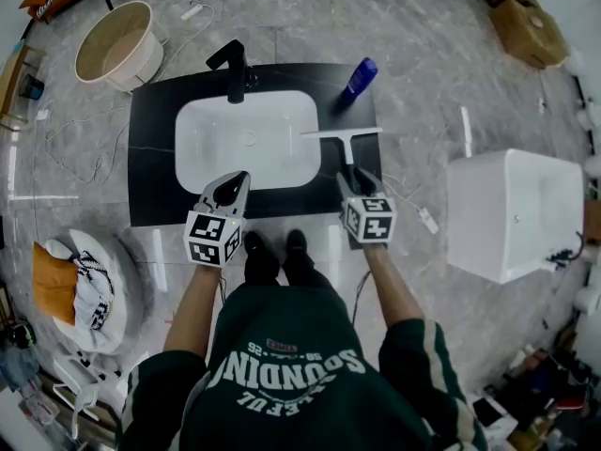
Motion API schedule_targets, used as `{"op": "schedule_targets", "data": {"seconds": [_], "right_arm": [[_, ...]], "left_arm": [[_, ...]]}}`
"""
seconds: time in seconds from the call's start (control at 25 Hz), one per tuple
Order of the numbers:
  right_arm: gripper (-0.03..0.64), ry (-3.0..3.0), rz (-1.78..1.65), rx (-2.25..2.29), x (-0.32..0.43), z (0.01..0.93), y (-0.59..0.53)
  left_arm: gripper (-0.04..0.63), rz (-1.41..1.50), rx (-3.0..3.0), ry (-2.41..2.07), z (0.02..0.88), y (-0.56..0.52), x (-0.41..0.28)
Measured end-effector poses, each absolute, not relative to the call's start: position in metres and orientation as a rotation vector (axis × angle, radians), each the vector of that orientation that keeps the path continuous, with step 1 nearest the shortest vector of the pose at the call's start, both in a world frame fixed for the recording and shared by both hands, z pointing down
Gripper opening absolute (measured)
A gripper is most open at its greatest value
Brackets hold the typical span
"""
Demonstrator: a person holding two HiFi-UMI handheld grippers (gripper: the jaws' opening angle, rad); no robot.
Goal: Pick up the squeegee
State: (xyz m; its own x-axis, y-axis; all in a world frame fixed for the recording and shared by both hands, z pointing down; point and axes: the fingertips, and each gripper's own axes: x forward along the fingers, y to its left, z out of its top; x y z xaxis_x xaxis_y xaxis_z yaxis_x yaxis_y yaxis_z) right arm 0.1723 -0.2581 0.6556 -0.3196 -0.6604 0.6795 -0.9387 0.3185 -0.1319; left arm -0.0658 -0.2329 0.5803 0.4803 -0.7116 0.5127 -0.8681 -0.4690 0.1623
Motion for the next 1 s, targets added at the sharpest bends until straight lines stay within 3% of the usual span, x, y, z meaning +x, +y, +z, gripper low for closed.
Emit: {"op": "schedule_targets", "data": {"seconds": [1.0], "right_arm": [[0.149, -1.709, 0.861, 1.173, 0.211, 0.772, -0.334]], "left_arm": [[0.002, 0.527, 2.129, -1.457, 0.605, -0.223, -0.119]]}}
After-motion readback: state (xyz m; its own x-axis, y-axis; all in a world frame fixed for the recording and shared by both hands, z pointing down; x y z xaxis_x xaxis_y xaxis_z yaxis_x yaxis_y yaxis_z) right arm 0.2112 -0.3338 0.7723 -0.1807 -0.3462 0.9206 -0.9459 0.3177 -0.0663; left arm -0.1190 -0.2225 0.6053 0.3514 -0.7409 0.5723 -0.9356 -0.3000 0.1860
